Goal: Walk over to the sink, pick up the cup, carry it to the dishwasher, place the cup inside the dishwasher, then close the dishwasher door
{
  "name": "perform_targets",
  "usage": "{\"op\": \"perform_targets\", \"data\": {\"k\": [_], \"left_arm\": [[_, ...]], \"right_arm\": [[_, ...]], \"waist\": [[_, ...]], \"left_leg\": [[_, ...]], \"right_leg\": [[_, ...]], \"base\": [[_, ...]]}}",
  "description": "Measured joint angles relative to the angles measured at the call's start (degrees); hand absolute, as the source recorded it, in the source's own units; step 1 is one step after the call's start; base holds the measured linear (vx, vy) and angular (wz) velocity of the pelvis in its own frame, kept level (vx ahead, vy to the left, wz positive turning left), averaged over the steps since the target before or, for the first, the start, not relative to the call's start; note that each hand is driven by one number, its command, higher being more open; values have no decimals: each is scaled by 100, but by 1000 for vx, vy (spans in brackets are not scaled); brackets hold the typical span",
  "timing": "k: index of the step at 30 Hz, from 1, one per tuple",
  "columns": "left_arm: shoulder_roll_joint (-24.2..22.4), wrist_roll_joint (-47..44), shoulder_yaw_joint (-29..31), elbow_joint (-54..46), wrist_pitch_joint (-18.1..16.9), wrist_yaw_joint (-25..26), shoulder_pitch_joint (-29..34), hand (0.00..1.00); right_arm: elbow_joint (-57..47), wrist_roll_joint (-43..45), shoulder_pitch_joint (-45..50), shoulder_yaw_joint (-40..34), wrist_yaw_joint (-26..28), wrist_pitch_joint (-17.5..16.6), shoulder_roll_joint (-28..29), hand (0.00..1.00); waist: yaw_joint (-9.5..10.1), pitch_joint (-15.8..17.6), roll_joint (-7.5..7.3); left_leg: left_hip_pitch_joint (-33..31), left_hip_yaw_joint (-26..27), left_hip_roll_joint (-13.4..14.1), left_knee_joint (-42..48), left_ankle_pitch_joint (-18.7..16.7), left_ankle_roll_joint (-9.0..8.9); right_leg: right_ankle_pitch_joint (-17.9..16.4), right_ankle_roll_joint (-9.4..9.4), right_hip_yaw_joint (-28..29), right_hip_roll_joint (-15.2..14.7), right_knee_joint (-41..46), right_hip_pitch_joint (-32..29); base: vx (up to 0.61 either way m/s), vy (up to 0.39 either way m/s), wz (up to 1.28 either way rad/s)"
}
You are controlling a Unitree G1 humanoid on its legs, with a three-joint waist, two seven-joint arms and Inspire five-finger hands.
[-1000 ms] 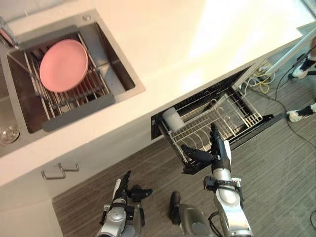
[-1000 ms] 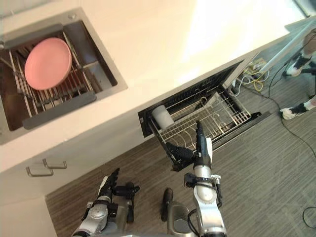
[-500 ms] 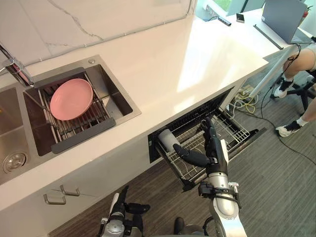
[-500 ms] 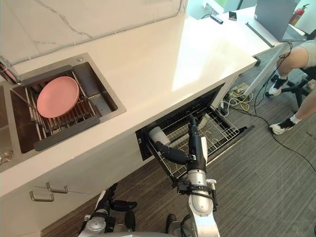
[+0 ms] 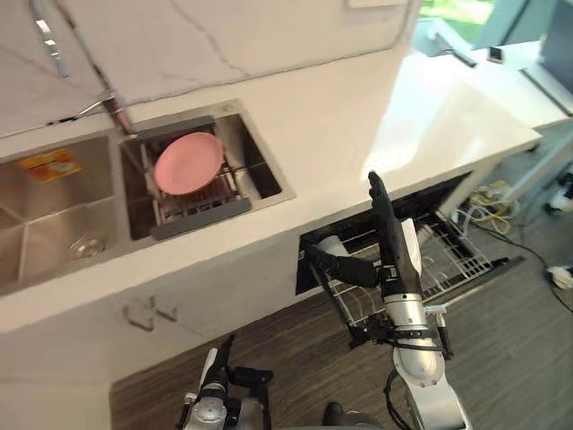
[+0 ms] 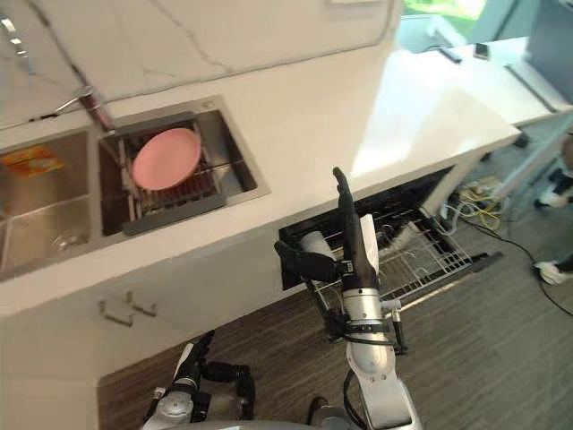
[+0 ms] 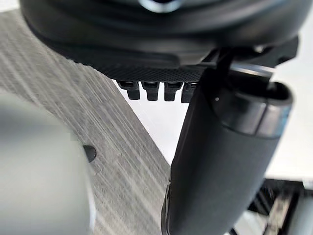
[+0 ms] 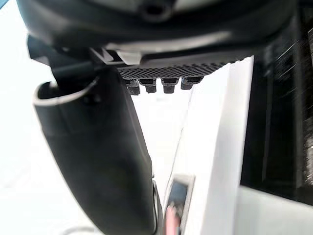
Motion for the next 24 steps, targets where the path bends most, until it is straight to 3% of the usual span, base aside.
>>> {"op": "perform_targets", "data": {"k": [2, 5, 7, 10, 12, 13, 15, 17, 19, 20, 22, 24], "left_arm": [[3, 5, -5, 2, -9, 3, 3, 100], [11, 3, -5, 1, -4, 34, -9, 100], [38, 3, -5, 4, 4, 34, -8, 100], [83, 4, -50, 5, 5, 43, 10, 100], [110, 14, -155, -18, -10, 71, 101, 100], [144, 44, -179, -32, -3, 75, 128, 100], [219, 114, -179, -57, 13, 90, 163, 100], [210, 116, -177, -50, 18, 88, 175, 100], [209, 117, -177, -35, 19, 83, 188, 100], [255, 139, -161, 29, 9, 33, 144, 100], [82, 205, -90, 55, 23, 71, 210, 100], [-4, 224, 26, 68, 27, 65, 232, 100]], "right_arm": [[2, -17, -161, -118, -115, -9, -74, 100], [59, -133, -336, -208, -165, -7, -125, 100], [79, -190, -351, -205, -162, -6, -110, 100], [360, -275, -431, -257, -162, 6, -67, 100], [594, -411, -439, -330, -163, 58, -65, 100], [703, -457, -438, -360, -163, 70, -16, 100], [741, -477, -420, -362, -146, 82, 22, 100], [727, -606, -446, -384, -131, 81, -7, 100], [716, -699, -425, -397, -117, 84, -93, 100], [576, -803, -350, -403, -116, 89, -188, 100], [371, -852, -142, -405, -99, 106, -328, 100], [61, -901, 98, -433, -93, 106, -358, 100]], "waist": [[-20, 2, -3], [1, 18, -54], [7, 18, -73], [-12, 79, -184], [-28, 51, -214], [-70, 15, -284], [-194, -14, -355], [-326, -15, -353], [-318, -26, -372], [-310, -60, -414], [-222, -156, -207], [-197, -222, -90]], "left_leg": [[62, 636, 110, -292, 259, 36], [208, 574, -149, -782, 506, 138], [285, 570, -293, -830, 497, 195], [784, 616, -695, -1024, 201, 283], [1102, 588, -842, -1172, 139, 330], [1233, 498, -891, -1130, 94, 415], [1278, 224, -817, -985, -18, 462], [1335, -163, -665, -921, -47, 442], [1343, -363, -619, -777, -81, 328], [1393, -516, -710, -610, -238, 192], [1406, -501, -514, -481, -311, 99], [1385, -498, -386, -469, -339, 55]], "right_leg": [[-32, 75, -290, -123, 6, 10], [-48, 194, -439, -285, 6, -22], [-134, 315, -470, -444, 113, 1], [-659, 532, -361, -1065, 1205, -30], [-695, 326, -66, -1432, 2675, -518], [-490, 27, 330, -1555, 3580, -920], [-805, 38, 933, -1288, 4117, -1336], [-1076, 25, 1473, -634, 3565, -1607], [-986, 66, 1687, -321, 2540, -1615], [-273, 106, 1706, -276, 1868, -1549], [-246, 94, 1576, -163, 1608, -1273], [-215, 47, 1479, -44, 1350, -1137]], "base": [[33, 43, 72], [77, 80, 33], [127, 101, 14], [200, 174, -1], [204, 152, 2], [321, 117, 38], [307, 27, 60], [312, -58, 93], [253, -100, 84], [197, -89, 69], [269, -79, 34], [248, -85, 5]]}}
